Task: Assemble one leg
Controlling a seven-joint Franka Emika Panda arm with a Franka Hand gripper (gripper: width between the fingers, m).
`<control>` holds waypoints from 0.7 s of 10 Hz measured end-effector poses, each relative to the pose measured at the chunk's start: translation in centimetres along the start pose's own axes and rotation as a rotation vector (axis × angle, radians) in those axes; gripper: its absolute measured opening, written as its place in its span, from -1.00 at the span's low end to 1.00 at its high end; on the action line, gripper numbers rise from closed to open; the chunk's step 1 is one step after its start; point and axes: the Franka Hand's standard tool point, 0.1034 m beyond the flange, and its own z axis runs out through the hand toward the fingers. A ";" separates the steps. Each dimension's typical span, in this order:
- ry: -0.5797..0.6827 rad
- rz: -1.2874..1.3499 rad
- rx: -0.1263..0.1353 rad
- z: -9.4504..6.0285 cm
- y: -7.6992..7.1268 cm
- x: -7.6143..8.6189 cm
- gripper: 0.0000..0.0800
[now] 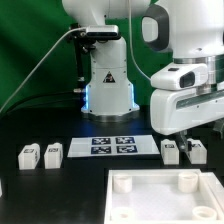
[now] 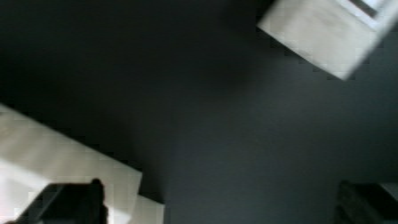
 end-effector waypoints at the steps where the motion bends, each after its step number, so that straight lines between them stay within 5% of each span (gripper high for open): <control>1: 0.000 0.056 0.004 0.0 0.2 0.0 0.62; 4: -0.029 0.454 0.028 0.1 -1.2 -0.3 0.62; 7: -0.029 0.423 0.028 0.2 -0.8 -0.8 0.62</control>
Offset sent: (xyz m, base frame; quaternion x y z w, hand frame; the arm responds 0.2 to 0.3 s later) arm -0.0165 0.0137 0.0018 -0.0214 -0.0676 0.4284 0.9008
